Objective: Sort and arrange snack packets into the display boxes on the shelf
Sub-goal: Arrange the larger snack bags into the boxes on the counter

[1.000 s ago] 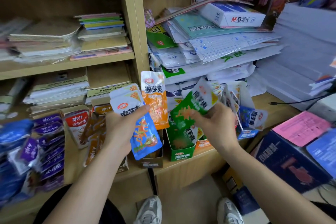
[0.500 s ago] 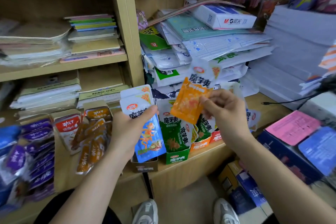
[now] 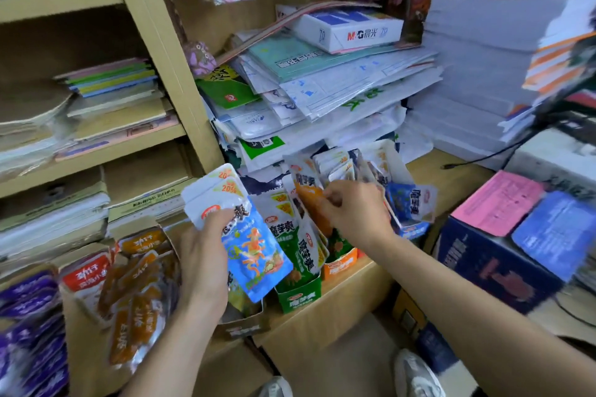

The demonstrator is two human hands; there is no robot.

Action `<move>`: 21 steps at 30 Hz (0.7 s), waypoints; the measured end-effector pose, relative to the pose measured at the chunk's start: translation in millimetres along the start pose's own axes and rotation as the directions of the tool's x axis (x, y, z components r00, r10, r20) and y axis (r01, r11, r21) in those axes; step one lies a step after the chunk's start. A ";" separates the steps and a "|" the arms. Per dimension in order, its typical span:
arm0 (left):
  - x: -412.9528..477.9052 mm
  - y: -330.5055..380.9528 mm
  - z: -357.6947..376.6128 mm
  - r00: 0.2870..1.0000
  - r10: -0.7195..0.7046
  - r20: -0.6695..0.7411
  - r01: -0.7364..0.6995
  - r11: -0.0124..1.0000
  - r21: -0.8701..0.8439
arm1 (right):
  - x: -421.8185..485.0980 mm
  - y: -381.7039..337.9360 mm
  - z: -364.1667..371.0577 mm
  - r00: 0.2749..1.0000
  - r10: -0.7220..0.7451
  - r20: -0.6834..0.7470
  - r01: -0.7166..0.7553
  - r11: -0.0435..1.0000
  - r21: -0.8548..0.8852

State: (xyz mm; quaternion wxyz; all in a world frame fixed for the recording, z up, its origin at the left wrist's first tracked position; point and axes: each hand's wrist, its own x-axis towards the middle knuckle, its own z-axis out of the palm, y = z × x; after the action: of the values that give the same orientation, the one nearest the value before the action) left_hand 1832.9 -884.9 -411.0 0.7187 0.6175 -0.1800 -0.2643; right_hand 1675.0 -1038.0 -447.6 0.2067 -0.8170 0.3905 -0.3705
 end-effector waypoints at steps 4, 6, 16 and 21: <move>-1.0 -2.7 3.1 0.993 0.017 0.120 -0.019 1.000 0.009 | -1.3 1.2 0.0 0.957 -0.005 0.291 0.023 0.998 -0.057; -0.2 -4.2 2.3 0.987 0.022 0.160 -0.019 1.000 -0.019 | -4.9 0.1 -10.3 0.978 0.036 0.207 -0.058 0.993 0.101; -14.3 -11.4 21.5 0.960 0.091 0.264 -0.084 0.996 -0.039 | -44.9 -48.2 -21.7 0.905 -0.003 0.425 -0.291 0.725 0.624; -13.6 -14.7 33.6 0.907 0.211 0.364 -0.276 0.952 0.135 | -51.8 -40.9 -35.7 0.897 0.113 0.427 -0.399 0.621 0.674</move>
State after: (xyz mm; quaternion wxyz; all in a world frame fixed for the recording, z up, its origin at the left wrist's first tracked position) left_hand 1800.1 -904.7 -418.7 0.6433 0.5977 -0.4026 -0.2584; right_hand 1645.7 -973.8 -422.1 0.6398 -0.6448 0.2753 -0.3149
